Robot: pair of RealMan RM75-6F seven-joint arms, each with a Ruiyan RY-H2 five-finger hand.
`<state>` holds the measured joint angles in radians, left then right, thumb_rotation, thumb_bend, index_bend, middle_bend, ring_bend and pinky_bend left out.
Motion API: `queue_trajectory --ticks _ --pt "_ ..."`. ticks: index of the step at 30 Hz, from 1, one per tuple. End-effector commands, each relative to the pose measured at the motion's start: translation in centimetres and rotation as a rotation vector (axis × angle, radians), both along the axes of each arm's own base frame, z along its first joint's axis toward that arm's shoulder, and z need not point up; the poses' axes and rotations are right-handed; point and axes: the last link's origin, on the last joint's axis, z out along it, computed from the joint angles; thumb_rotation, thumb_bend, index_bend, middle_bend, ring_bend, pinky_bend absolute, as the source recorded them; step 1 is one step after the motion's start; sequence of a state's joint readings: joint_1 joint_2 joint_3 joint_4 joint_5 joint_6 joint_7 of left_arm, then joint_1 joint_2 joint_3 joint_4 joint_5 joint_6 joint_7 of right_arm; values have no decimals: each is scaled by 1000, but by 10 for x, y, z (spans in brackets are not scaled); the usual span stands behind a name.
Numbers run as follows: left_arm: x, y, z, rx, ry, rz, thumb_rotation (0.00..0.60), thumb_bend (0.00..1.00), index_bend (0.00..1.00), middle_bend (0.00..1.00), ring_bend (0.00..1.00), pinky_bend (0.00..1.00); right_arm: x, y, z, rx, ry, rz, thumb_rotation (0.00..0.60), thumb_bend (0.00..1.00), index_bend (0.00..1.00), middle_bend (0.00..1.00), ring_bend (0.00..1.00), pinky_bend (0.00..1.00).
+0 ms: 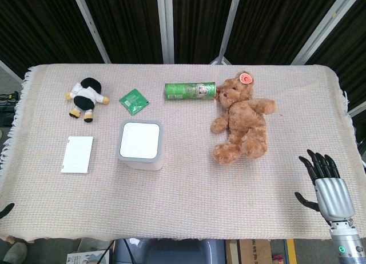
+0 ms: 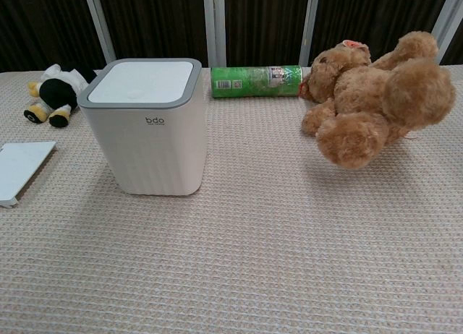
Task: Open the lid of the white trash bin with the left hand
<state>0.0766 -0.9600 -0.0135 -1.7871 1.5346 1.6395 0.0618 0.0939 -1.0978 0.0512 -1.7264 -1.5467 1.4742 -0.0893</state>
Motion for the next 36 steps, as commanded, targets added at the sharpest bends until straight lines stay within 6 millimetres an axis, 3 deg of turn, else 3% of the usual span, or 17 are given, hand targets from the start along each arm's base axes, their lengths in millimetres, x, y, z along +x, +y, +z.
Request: queue_trajectory --ticks 1,21,24,29,32,36 --pt "0 0 0 2 -1 2 600 155 140 116 54 76 0 -1 -1 2 0 -1 600 190 146 43 0 0" --pt "3 2 -1 8 -1 -23 600 163 131 149 58 101 -1 -1 0 6 -6 -2 600 191 146 43 0 0" --pt "5 3 -1 9 -3 -56 600 181 131 197 108 211 0 0 1 2 -7 2 600 190 146 43 0 0" --pt "4 7 2 12 -26 -110 600 304 128 408 348 533 1 3 4 -10 -12 7 600 191 146 43 0 0" --pt "7 16 7 0 -20 -157 600 415 137 555 474 630 0 2 5 -15 -13 -3 600 191 146 43 0 0" --pt "22 50 11 -81 15 -234 600 591 148 681 576 683 -1 1 2 -4 -7 -8 600 191 146 43 0 0"
